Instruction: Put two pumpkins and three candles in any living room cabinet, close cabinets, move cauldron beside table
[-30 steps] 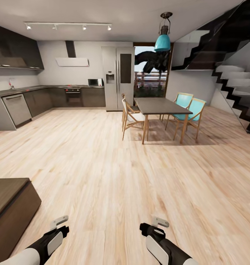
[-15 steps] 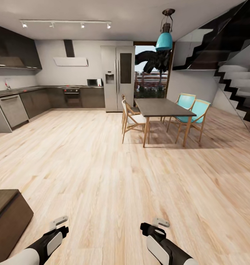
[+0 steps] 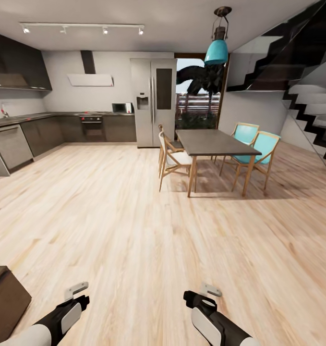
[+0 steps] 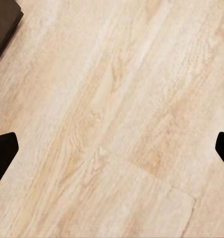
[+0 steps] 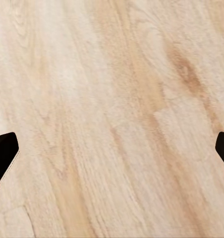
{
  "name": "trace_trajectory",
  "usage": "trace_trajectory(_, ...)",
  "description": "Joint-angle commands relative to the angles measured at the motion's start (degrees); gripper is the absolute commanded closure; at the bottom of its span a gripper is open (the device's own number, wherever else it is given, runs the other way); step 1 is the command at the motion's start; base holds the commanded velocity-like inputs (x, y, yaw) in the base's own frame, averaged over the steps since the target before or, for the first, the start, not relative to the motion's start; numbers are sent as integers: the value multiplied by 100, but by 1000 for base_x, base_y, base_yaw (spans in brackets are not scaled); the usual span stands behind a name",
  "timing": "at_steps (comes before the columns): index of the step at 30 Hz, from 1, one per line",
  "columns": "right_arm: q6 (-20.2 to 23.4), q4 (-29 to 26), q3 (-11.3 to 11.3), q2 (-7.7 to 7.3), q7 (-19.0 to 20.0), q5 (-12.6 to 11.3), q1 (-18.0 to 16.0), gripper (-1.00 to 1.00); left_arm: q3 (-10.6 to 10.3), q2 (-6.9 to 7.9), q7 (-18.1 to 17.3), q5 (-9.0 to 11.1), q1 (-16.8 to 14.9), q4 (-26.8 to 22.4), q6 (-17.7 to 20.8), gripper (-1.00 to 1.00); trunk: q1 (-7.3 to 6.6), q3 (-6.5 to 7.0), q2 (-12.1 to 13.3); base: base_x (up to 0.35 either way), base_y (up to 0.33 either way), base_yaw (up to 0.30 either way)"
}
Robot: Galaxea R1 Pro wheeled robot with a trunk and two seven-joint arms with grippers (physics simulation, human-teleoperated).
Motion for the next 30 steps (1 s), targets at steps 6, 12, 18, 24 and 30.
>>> trace_trajectory(6,6,-9,28,-7,-46,-10,-6,-100,-49,6,41,27,0,-18,37,-100,3,-6,-3,332,0,0)
trace_trajectory(12,-7,-9,21,-11,-49,-17,-6,-100,-50,6,41,28,0,-18,35,-100,3,-6,-3,332,0,0)
trace_trajectory(18,-31,-9,12,-6,-50,-24,-6,-100,-51,6,41,28,0,-18,35,-100,3,-6,-3,332,0,0)
trace_trajectory(24,-36,-9,12,-5,-50,-12,-7,-100,-48,6,41,28,0,-18,35,-100,3,-6,-3,332,0,0)
trace_trajectory(30,-38,-9,12,-5,-50,-22,-7,-100,-48,12,41,28,0,-18,35,-100,3,-6,-3,326,0,-121)
